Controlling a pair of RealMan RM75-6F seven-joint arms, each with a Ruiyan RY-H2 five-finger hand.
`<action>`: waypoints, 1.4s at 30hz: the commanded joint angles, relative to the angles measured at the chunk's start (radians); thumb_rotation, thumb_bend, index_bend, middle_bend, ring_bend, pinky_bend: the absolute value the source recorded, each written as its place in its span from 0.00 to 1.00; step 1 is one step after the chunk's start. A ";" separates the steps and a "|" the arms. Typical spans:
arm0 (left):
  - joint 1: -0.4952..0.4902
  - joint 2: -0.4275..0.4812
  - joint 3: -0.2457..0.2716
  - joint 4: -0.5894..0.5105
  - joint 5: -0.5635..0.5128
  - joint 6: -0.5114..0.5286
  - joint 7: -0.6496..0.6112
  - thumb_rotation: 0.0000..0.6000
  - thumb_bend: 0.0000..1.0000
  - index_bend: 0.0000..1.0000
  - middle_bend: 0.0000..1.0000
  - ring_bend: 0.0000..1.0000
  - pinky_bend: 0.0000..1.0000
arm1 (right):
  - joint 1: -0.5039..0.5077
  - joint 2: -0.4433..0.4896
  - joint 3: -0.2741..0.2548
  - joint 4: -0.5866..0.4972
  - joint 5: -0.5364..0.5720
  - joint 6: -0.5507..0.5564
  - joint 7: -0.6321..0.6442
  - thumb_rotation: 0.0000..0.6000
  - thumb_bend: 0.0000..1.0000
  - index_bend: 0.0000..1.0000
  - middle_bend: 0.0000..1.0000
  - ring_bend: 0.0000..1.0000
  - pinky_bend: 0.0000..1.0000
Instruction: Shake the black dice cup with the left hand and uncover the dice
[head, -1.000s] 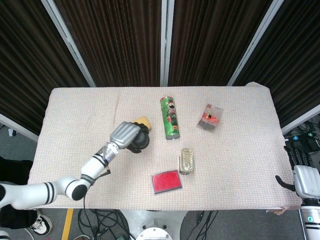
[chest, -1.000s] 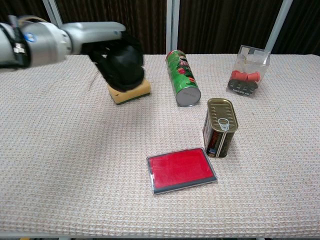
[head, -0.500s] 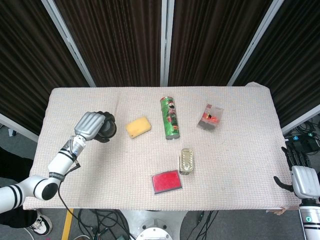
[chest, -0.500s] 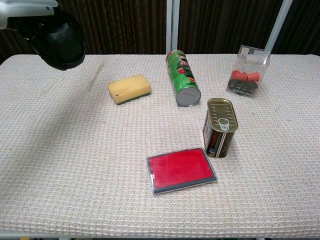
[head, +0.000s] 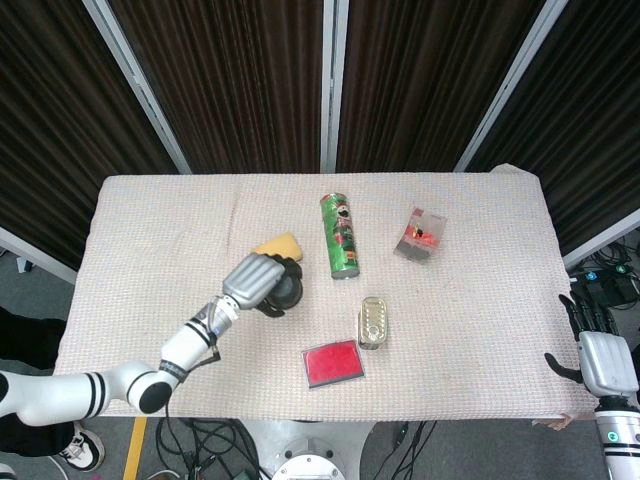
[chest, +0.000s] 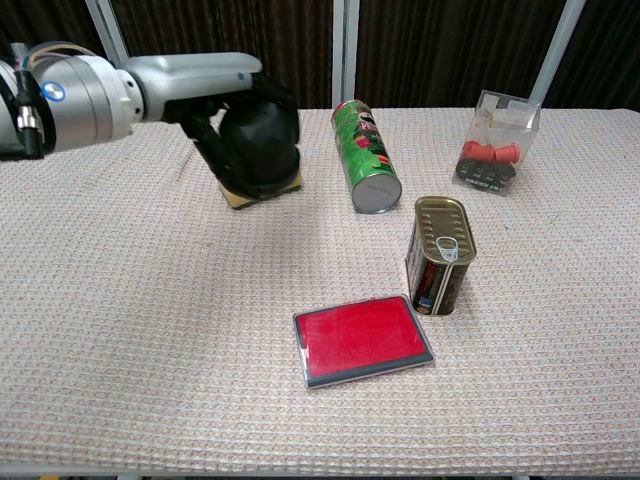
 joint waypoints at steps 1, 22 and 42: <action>0.026 0.055 -0.002 0.109 -0.100 -0.023 -0.013 1.00 0.26 0.48 0.55 0.35 0.45 | 0.003 -0.005 -0.005 0.001 -0.005 -0.004 -0.009 1.00 0.13 0.00 0.00 0.00 0.00; 0.150 -0.023 0.126 0.069 0.111 0.103 0.007 1.00 0.26 0.48 0.55 0.35 0.44 | -0.006 0.027 0.002 -0.061 -0.026 0.049 -0.040 1.00 0.13 0.00 0.00 0.00 0.00; 0.189 -0.126 0.128 0.337 0.169 0.039 -0.183 1.00 0.25 0.48 0.52 0.34 0.44 | -0.011 0.054 0.001 -0.139 -0.042 0.079 -0.113 1.00 0.13 0.00 0.00 0.00 0.00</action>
